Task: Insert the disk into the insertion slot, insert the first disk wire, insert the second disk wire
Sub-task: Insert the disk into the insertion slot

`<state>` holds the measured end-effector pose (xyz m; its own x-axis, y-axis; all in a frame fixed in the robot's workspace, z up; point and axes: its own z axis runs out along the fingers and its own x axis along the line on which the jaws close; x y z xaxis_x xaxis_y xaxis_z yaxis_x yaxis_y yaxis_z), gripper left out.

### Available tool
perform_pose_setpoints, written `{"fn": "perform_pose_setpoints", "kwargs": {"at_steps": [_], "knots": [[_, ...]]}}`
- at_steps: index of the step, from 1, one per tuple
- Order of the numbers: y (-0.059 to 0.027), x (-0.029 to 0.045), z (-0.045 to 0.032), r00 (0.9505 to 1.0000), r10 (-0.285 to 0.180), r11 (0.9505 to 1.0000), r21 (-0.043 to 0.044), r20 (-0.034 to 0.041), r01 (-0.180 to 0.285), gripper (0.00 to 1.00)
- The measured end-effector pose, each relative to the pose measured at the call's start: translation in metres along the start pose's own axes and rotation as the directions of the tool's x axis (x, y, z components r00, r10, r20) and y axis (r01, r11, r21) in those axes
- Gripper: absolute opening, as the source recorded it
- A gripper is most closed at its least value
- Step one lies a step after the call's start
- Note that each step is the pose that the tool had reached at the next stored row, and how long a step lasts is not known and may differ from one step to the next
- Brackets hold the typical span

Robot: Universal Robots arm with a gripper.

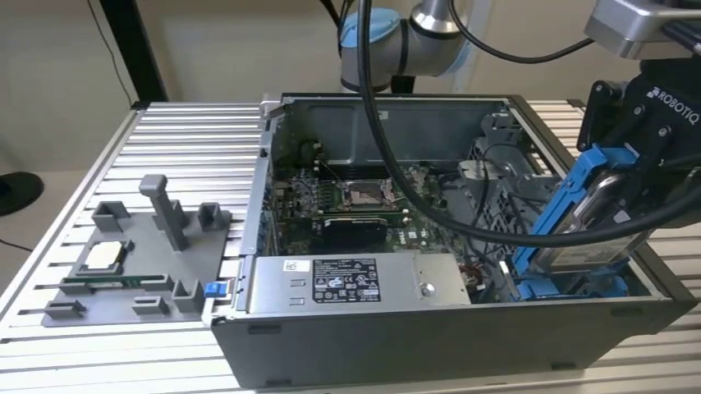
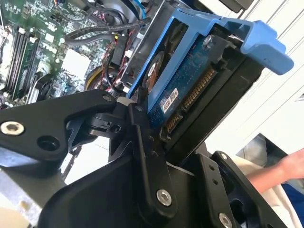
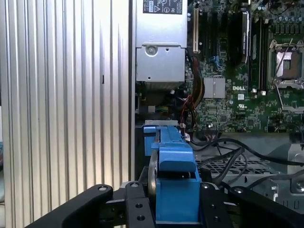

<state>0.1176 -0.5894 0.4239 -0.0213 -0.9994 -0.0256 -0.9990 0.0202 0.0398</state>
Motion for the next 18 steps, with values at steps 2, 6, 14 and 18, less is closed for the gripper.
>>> {"fn": "perform_pose_setpoints", "kwargs": {"at_steps": [2, 6, 14, 18], "knots": [[-0.0003, -0.0005, 0.0018, 1.0000, 0.000, 1.0000, 0.0000, 0.0006, 0.000, 0.00], [-0.0013, -0.0007, 0.0051, 1.0000, 0.000, 1.0000, 0.0000, 0.0019, 0.000, 0.00], [-0.0021, -0.0043, 0.0108, 1.0000, 0.001, 1.0000, -0.0001, 0.0068, -0.001, 0.00], [-0.0034, -0.0045, 0.0151, 1.0000, 0.001, 1.0000, -0.0002, 0.0097, -0.001, 0.00]]}}
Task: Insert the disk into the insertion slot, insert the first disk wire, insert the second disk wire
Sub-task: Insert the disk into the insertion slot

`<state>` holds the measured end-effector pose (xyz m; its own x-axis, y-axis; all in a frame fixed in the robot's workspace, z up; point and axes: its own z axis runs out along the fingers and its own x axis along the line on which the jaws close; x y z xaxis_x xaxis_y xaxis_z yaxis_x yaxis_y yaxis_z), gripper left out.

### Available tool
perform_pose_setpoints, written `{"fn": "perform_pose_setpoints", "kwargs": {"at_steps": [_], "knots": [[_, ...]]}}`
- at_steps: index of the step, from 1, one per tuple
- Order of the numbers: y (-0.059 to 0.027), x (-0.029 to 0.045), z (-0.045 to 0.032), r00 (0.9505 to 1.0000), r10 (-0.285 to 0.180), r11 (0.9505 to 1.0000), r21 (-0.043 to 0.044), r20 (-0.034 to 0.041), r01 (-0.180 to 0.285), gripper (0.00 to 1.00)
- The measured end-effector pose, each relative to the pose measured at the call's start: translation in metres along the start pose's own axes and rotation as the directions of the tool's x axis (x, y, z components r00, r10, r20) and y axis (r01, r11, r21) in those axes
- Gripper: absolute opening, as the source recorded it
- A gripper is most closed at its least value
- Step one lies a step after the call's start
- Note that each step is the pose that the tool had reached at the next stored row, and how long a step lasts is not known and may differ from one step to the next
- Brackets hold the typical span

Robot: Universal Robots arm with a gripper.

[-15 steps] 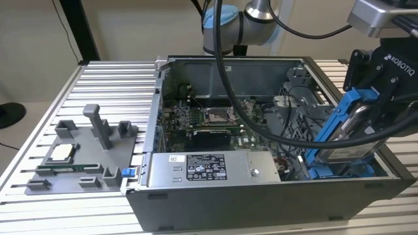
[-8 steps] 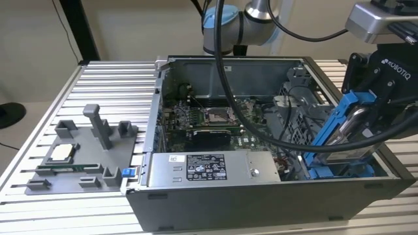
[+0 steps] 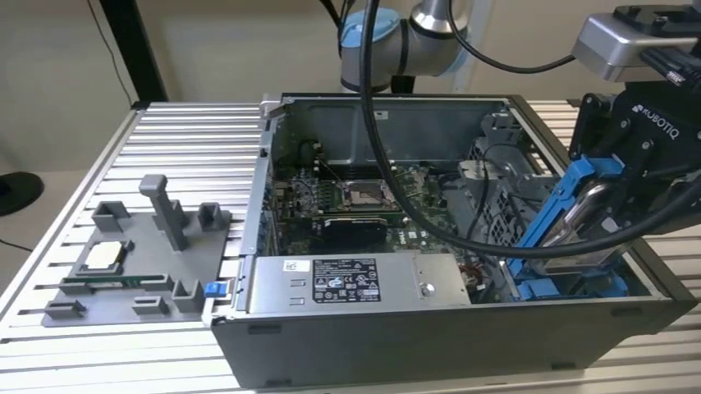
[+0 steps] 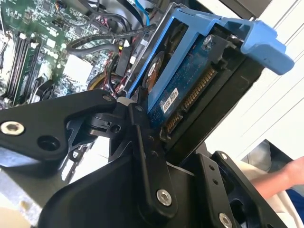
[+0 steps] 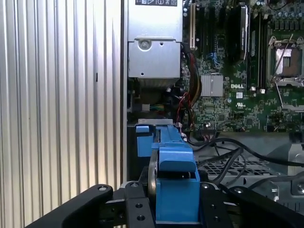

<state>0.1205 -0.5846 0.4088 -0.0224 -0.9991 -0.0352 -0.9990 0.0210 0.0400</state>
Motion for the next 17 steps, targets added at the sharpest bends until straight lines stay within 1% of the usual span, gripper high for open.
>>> {"fn": "perform_pose_setpoints", "kwargs": {"at_steps": [6, 13, 15, 17], "knots": [[-0.0010, 0.0001, 0.0101, 1.0000, 0.000, 1.0000, -0.0001, 0.0030, 0.000, 0.00], [-0.0016, 0.0004, 0.0226, 1.0000, 0.000, 1.0000, -0.0001, 0.0033, 0.000, 0.00], [-0.0016, 0.0004, 0.0245, 1.0000, 0.000, 1.0000, -0.0001, 0.0032, 0.000, 0.00], [-0.0017, 0.0004, 0.0246, 1.0000, 0.000, 1.0000, -0.0001, 0.0031, 0.000, 0.00]]}}
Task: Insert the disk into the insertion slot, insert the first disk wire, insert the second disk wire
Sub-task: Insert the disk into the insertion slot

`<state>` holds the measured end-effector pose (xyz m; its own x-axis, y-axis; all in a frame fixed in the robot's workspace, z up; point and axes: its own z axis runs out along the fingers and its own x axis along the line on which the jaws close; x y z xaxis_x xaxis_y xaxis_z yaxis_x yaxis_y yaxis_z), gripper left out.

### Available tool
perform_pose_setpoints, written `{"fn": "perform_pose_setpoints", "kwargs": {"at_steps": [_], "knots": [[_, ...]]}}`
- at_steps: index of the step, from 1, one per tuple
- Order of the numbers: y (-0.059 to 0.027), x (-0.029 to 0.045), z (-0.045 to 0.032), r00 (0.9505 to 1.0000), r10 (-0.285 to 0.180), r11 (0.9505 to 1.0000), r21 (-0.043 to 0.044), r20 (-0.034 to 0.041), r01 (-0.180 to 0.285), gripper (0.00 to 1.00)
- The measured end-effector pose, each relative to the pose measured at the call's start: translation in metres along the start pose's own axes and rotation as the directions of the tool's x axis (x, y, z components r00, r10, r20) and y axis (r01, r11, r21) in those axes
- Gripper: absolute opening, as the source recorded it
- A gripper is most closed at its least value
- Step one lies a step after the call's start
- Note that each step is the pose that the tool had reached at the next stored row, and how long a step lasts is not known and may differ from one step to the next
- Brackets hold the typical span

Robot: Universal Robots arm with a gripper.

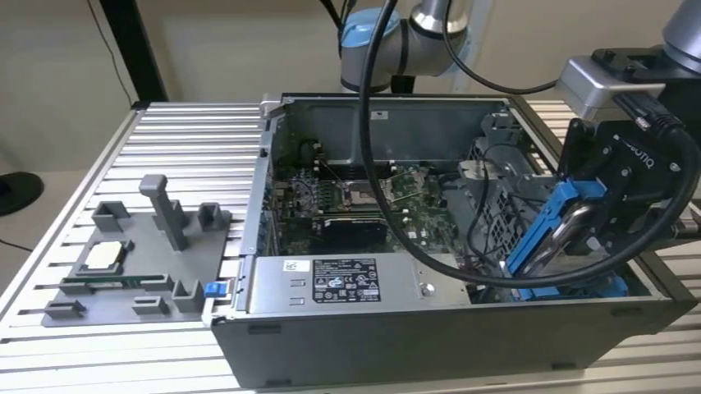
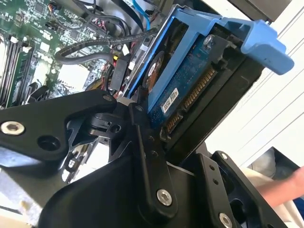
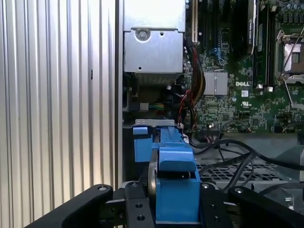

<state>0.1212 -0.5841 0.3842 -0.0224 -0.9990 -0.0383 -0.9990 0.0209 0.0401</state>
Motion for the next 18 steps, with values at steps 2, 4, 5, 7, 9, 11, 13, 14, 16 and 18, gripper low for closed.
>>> {"fn": "perform_pose_setpoints", "kwargs": {"at_steps": [2, 4, 5, 7, 9, 11, 13, 14, 16, 18], "knots": [[0.0000, 0.0000, 0.0000, 1.0000, 0.000, 1.0000, 0.0001, -0.0002, 0.000, 1.00], [0.0000, 0.0000, 0.0000, 1.0000, 0.000, 1.0000, 0.0000, 0.0002, 0.000, 1.00], [0.0001, 0.0000, -0.0010, 1.0000, 0.000, 1.0000, 0.0000, 0.0003, 0.000, 1.00], [0.0003, -0.0002, -0.0061, 1.0000, 0.000, 1.0000, 0.0000, 0.0003, 0.000, 1.00], [0.0005, -0.0006, -0.0127, 1.0000, 0.000, 1.0000, 0.0000, 0.0003, 0.000, 1.00], [0.0008, -0.0014, -0.0191, 1.0000, 0.000, 1.0000, 0.0000, 0.0000, 0.000, 1.00], [0.0010, -0.0031, -0.0230, 1.0000, 0.000, 1.0000, 0.0000, 0.0003, 0.000, 1.00], [0.0010, -0.0046, -0.0237, 1.0000, 0.000, 1.0000, 0.0007, 0.0004, 0.000, 1.00], [0.0012, -0.0081, -0.0238, 1.0000, 0.000, 1.0000, 0.0063, 0.0003, 0.000, 1.00], [0.0012, -0.0134, -0.0234, 1.0000, -0.001, 0.9999, 0.0140, 0.0004, 0.001, 1.00]]}}
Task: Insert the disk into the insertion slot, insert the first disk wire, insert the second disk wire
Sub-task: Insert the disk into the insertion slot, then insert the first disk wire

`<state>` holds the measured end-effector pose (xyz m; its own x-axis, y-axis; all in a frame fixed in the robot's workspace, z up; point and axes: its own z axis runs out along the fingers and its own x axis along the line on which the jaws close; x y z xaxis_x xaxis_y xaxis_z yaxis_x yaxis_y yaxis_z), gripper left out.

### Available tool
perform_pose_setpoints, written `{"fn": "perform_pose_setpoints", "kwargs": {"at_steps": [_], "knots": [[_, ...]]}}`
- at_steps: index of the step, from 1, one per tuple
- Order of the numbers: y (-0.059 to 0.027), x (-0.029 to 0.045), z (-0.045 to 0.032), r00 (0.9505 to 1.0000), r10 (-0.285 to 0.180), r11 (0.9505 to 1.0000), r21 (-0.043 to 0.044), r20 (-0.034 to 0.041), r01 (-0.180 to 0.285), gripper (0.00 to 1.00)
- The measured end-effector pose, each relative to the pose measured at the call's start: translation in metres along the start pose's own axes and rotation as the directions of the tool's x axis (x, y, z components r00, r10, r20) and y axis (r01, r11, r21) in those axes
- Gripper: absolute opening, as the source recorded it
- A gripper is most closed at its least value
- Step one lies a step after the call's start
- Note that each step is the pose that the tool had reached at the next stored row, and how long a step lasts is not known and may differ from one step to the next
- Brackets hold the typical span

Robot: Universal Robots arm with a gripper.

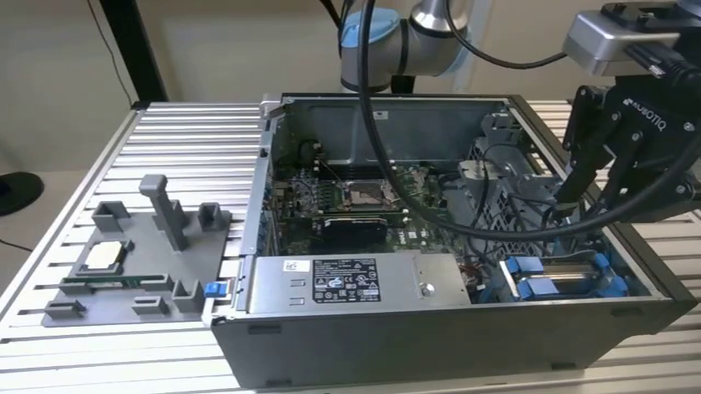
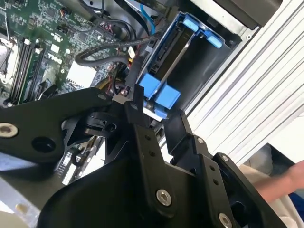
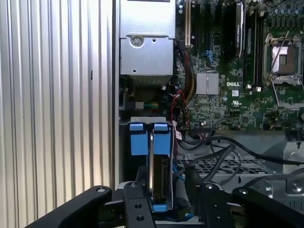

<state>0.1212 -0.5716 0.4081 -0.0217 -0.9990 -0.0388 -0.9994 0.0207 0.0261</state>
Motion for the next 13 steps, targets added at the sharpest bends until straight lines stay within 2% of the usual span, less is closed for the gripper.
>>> {"fn": "perform_pose_setpoints", "kwargs": {"at_steps": [3, 7, 11, 13], "knots": [[0.0002, -0.0090, 0.0019, 1.0000, -0.007, 0.9999, 0.0154, -0.0013, 0.007, 1.00], [0.0002, -0.0149, 0.0055, 0.9992, -0.040, 0.9985, 0.0370, -0.0105, 0.040, 1.00], [0.0003, -0.0212, 0.0087, 0.9971, -0.074, 0.9958, 0.0529, -0.0186, 0.075, 1.00], [0.0003, -0.0238, 0.0093, 0.9961, -0.086, 0.9943, 0.0610, -0.0201, 0.087, 1.00]]}}
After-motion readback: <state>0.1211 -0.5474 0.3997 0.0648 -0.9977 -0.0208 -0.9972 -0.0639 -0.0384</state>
